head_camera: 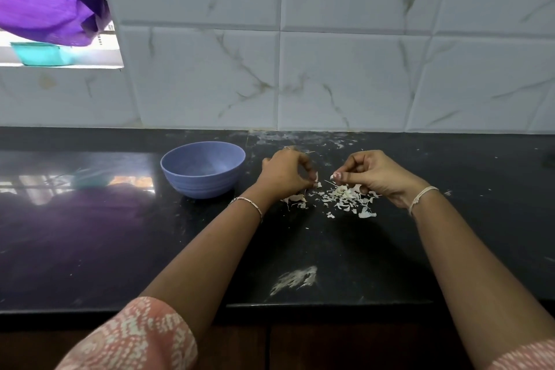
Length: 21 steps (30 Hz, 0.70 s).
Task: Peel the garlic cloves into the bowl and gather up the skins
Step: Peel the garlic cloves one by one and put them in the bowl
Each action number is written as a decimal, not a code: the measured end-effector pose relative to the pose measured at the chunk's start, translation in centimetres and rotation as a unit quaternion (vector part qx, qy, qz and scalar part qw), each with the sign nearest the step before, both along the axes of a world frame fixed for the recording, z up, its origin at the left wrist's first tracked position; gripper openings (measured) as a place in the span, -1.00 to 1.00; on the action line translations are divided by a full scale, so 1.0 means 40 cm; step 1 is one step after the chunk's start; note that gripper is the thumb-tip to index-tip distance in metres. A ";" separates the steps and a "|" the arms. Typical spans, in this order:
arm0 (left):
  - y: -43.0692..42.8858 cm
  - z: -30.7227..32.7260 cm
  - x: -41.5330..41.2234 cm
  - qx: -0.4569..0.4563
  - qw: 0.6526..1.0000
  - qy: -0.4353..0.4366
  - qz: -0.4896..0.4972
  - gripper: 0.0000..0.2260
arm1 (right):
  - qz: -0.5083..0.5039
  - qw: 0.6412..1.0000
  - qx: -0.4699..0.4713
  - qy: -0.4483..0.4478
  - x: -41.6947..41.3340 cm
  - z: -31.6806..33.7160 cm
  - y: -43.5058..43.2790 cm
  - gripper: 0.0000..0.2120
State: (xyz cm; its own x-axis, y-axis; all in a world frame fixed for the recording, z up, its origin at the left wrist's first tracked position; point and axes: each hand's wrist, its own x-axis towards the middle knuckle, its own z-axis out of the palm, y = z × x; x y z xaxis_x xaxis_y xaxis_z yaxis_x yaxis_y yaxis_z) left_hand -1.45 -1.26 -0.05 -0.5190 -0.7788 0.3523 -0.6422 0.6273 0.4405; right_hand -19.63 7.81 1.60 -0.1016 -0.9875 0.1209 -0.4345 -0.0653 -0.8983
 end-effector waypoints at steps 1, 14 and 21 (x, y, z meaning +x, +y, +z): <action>0.003 0.000 -0.006 -0.005 1.000 -0.003 -0.003 -0.91 | 0.004 1.000 0.006 0.005 -0.001 0.004 0.002 -0.83; -0.020 -0.006 0.010 0.039 0.994 0.092 -0.050 -0.78 | 0.067 0.996 -0.037 -0.036 0.029 0.104 0.024 -0.85; -0.015 -0.032 0.066 0.048 0.985 0.161 -0.038 -0.77 | 0.111 0.980 0.090 0.136 0.108 0.038 -0.016 -0.93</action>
